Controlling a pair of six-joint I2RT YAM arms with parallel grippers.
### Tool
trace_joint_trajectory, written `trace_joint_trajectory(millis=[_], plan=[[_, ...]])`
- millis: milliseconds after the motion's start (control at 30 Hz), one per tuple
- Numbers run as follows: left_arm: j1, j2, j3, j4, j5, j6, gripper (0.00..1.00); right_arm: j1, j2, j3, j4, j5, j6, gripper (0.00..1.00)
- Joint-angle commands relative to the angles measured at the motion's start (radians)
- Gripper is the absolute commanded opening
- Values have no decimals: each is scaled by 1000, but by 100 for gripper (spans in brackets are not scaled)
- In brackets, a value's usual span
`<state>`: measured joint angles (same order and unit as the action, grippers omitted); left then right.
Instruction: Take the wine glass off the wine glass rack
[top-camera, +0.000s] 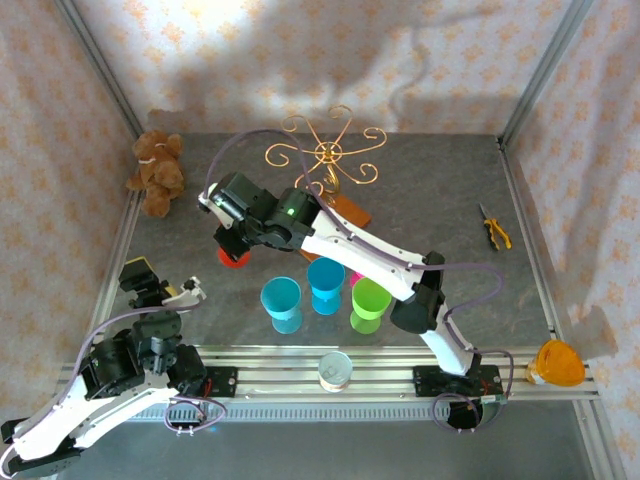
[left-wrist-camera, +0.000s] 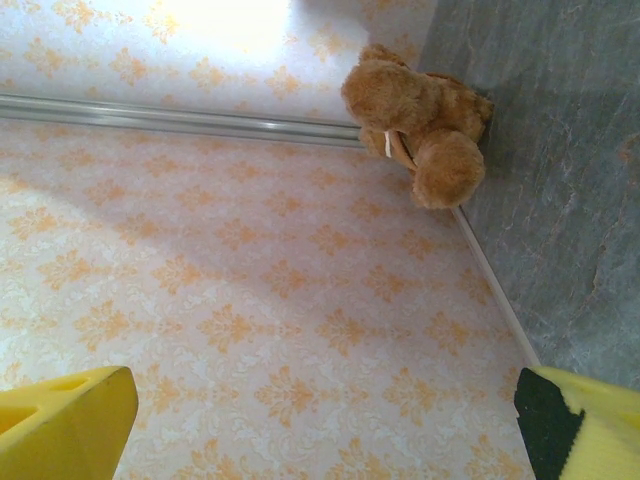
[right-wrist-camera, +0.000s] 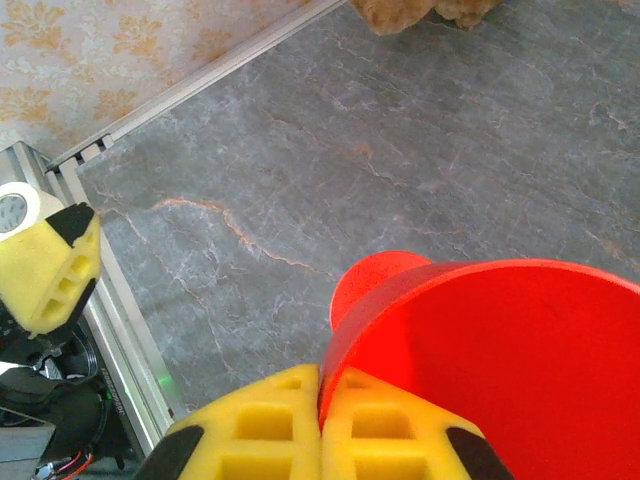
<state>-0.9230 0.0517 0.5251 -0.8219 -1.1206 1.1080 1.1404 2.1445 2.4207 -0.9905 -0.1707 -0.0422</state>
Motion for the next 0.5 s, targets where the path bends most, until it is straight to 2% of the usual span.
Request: trace_joint_trajectory(millis=[0, 467], plan=[[-5, -21, 29, 46, -45, 18, 99, 15, 29, -1, 3, 52, 22, 0], [-5, -27, 70, 66, -46, 35, 99, 29, 80, 38, -40, 102, 38, 0]])
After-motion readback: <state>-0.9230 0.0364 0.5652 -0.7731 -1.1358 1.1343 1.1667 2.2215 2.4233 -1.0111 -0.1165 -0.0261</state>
